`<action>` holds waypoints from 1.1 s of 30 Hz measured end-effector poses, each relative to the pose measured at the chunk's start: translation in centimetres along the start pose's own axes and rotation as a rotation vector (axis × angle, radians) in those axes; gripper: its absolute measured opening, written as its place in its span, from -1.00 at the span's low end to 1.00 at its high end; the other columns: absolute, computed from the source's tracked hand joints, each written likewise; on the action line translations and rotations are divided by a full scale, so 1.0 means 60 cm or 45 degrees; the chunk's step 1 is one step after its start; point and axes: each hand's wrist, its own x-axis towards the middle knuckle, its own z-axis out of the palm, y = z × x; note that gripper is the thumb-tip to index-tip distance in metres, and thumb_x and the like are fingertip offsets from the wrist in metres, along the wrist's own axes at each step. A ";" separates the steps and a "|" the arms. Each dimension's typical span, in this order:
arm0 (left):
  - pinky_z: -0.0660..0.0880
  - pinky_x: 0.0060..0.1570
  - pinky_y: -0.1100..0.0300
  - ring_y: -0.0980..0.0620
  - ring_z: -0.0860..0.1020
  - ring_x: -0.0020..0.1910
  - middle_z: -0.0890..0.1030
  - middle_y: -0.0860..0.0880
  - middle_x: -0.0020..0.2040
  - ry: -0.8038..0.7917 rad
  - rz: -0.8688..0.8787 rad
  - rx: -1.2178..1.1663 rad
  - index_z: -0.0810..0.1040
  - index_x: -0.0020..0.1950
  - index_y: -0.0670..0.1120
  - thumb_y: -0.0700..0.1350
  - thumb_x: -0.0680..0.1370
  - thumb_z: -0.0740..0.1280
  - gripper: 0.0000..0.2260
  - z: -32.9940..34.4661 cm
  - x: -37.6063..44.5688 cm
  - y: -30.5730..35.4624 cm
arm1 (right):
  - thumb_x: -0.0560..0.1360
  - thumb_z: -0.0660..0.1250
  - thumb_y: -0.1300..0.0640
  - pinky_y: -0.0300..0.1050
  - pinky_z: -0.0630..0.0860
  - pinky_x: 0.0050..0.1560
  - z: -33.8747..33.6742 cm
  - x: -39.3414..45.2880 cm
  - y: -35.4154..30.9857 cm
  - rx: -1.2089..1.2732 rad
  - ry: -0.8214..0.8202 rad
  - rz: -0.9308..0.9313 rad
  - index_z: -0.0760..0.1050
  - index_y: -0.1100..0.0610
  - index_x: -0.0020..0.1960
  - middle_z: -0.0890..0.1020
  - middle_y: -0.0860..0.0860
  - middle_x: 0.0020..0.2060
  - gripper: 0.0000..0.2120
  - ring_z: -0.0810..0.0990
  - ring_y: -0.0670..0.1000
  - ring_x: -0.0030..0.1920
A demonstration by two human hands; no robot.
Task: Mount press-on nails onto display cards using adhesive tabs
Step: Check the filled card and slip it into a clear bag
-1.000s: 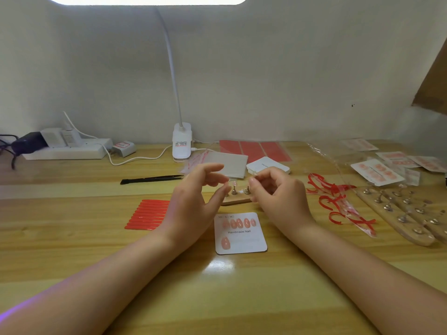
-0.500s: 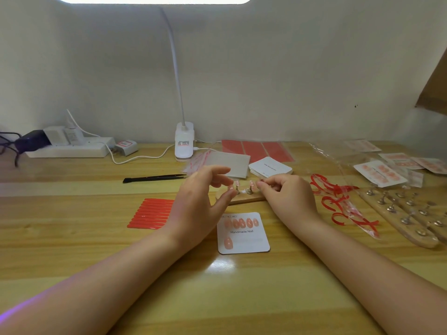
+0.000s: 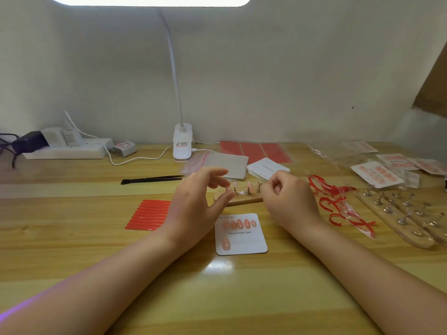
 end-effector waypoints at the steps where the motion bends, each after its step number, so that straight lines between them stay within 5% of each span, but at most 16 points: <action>1: 0.50 0.04 -0.11 0.02 0.57 -0.03 0.61 0.08 -0.04 0.003 0.010 0.005 0.50 0.21 -0.10 -0.14 0.46 0.48 -0.65 0.000 0.000 -0.001 | 0.49 0.25 0.20 -0.15 0.21 -0.47 -0.002 -0.002 -0.002 0.044 0.011 -0.034 0.43 0.17 -0.31 0.40 -0.05 -0.54 -0.80 0.32 -0.05 -0.50; 6: 0.54 -0.05 -0.11 0.01 0.59 -0.08 0.61 0.08 -0.10 0.016 0.085 0.005 0.52 0.15 -0.11 -0.04 0.45 0.47 -0.66 -0.002 0.001 -0.004 | 0.59 0.23 0.11 -0.05 0.34 -0.38 -0.005 -0.017 -0.027 0.451 -0.217 -0.275 0.49 0.22 -0.31 0.41 0.01 -0.51 -0.66 0.36 -0.07 -0.45; 9: 0.55 -0.13 -0.10 0.00 0.60 -0.15 0.57 0.11 -0.15 0.033 0.151 0.002 0.56 0.08 -0.16 0.02 0.44 0.44 -0.67 -0.004 0.001 -0.002 | 0.60 0.27 0.05 -0.29 0.36 -0.36 -0.003 -0.026 -0.041 0.653 -0.473 -0.264 0.56 0.01 -0.38 0.44 -0.12 -0.57 -0.62 0.44 -0.19 -0.49; 12: 0.55 -0.21 -0.08 0.05 0.56 -0.23 0.51 0.15 -0.20 0.040 0.204 0.050 0.59 -0.02 -0.19 0.01 0.43 0.45 -0.71 -0.006 0.002 -0.001 | 0.59 0.29 0.06 -0.29 0.37 -0.35 -0.002 -0.025 -0.043 0.718 -0.620 -0.146 0.62 0.25 -0.24 0.47 -0.08 -0.55 -0.65 0.46 -0.20 -0.50; 20: 0.55 -0.23 0.00 0.03 0.56 -0.25 0.58 0.03 -0.23 -0.006 0.267 0.089 0.60 -0.05 -0.22 -0.04 0.39 0.48 -0.71 -0.009 0.002 -0.001 | 0.55 0.32 0.19 -0.33 0.27 -0.55 -0.004 -0.021 -0.050 0.981 -0.713 0.114 0.61 0.24 -0.20 0.43 -0.02 -0.55 -0.80 0.34 -0.10 -0.57; 28: 0.55 -0.06 0.17 0.14 0.59 -0.10 0.63 0.07 -0.05 0.066 0.156 -0.114 0.48 0.20 -0.13 -0.12 0.42 0.52 -0.59 -0.003 0.000 0.003 | 0.45 0.34 -0.07 -0.31 0.29 -0.52 -0.015 -0.012 -0.041 0.990 -0.778 0.111 0.62 0.10 -0.18 0.39 -0.01 -0.50 -0.76 0.31 -0.08 -0.52; 33: 0.58 -0.06 0.02 0.03 0.62 -0.11 0.67 0.02 -0.05 0.038 0.214 -0.089 0.52 0.21 -0.15 -0.17 0.43 0.48 -0.63 -0.002 0.001 0.004 | 0.47 0.35 -0.09 -0.30 0.29 -0.51 -0.015 -0.012 -0.042 0.940 -0.773 0.109 0.62 0.18 -0.12 0.38 -0.02 -0.50 -0.69 0.31 -0.08 -0.50</action>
